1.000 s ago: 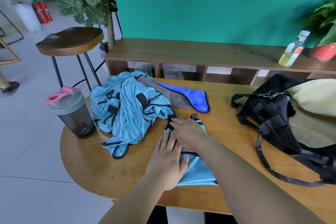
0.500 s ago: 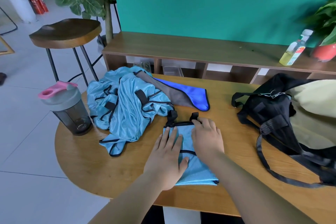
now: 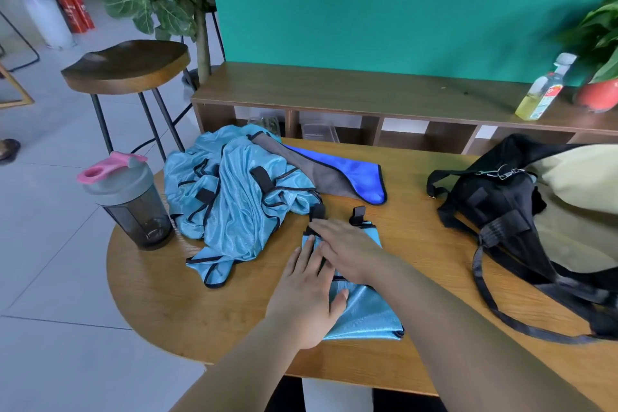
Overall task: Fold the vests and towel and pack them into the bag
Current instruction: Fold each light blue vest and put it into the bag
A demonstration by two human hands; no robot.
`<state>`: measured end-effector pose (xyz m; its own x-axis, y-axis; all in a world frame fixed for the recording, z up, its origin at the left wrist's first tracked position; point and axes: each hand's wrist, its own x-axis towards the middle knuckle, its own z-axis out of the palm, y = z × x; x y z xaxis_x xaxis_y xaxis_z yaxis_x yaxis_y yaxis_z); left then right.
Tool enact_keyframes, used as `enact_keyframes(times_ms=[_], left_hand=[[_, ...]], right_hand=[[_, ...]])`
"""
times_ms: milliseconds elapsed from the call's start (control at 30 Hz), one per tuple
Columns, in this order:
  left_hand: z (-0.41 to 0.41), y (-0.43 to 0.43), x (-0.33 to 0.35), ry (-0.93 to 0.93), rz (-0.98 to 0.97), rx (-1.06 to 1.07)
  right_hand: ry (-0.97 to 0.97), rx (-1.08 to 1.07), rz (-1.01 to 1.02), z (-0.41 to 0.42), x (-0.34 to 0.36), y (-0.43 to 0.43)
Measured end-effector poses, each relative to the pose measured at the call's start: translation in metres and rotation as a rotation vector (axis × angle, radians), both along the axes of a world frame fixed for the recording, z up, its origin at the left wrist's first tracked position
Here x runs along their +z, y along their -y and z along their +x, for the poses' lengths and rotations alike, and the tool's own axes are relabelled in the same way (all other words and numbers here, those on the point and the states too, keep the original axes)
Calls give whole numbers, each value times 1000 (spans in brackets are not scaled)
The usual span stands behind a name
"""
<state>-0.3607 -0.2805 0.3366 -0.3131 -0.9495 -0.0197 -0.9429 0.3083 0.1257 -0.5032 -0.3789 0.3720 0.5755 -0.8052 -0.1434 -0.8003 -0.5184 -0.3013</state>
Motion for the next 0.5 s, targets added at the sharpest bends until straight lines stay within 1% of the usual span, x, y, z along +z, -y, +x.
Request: enact_keyframes(times_ms=[67, 100, 133, 200, 267, 367, 433, 500], left_hand=[[0, 0, 1, -16, -18, -3], [1, -1, 2, -25, -20, 2], [1, -1, 2, -36, -19, 10], [0, -2, 2, -64, -8, 36], [0, -1, 2, -115, 5, 61], [2, 0, 5, -259, 23, 120], [4, 0, 6, -283, 0, 150], [6, 0, 4, -280, -46, 192]], right_hand=[[-88, -13, 26, -2, 2, 8], [-100, -14, -11, -2, 3, 10], [-82, -22, -84, -3, 2, 9], [-17, -68, -298, -5, -1, -3], [16, -158, -427, -11, -8, -21], [-54, -299, -402, -25, -21, -43], [-81, -348, -321, -36, -25, -50], [-43, -378, -285, -42, -24, -55]])
